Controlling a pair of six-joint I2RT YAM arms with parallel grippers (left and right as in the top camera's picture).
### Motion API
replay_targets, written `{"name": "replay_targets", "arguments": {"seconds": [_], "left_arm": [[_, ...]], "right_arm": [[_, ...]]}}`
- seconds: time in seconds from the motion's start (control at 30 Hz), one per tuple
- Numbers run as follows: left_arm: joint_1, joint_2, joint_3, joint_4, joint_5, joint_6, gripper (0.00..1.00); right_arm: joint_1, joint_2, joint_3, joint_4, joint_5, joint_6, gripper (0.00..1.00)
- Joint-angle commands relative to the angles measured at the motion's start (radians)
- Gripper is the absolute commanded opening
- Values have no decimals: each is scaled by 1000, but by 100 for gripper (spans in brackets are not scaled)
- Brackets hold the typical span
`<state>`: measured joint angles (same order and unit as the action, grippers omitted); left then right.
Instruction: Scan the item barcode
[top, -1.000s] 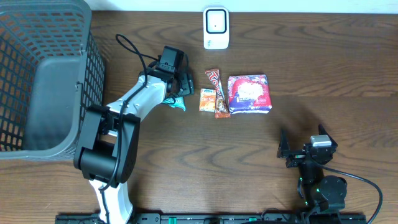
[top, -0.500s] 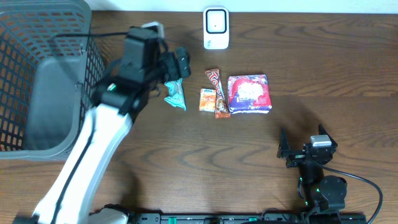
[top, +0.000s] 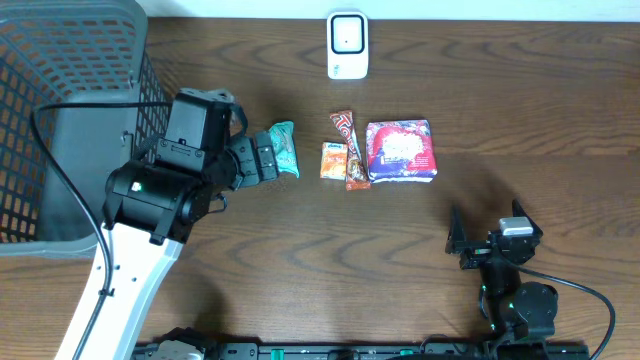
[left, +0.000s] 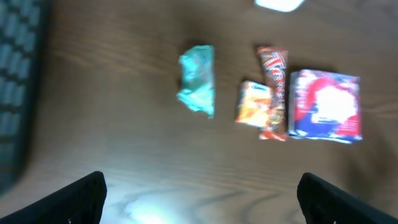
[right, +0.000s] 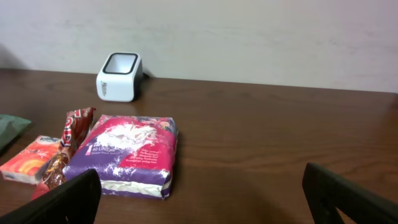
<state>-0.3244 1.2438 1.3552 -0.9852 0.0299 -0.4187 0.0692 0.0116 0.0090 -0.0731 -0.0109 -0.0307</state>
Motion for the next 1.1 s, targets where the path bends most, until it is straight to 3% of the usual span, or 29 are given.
{"name": "replay_targets", "arguments": {"seconds": [0.0, 0.3, 0.67, 0.9, 1.07], "left_arm": [[1, 11, 4, -21, -127, 6, 98], [1, 11, 4, -117, -147, 6, 98], [1, 11, 4, -122, -147, 6, 98], [1, 11, 4, -122, -147, 6, 98], [1, 11, 4, -122, -147, 6, 98]], "right_arm": [[-7, -6, -4, -2, 2, -8, 99], [-7, -6, -4, -2, 2, -8, 99], [-7, -6, -3, 35, 63, -55, 99], [-6, -6, -3, 78, -612, 357, 99], [-4, -6, -3, 201, -653, 568, 99]]}}
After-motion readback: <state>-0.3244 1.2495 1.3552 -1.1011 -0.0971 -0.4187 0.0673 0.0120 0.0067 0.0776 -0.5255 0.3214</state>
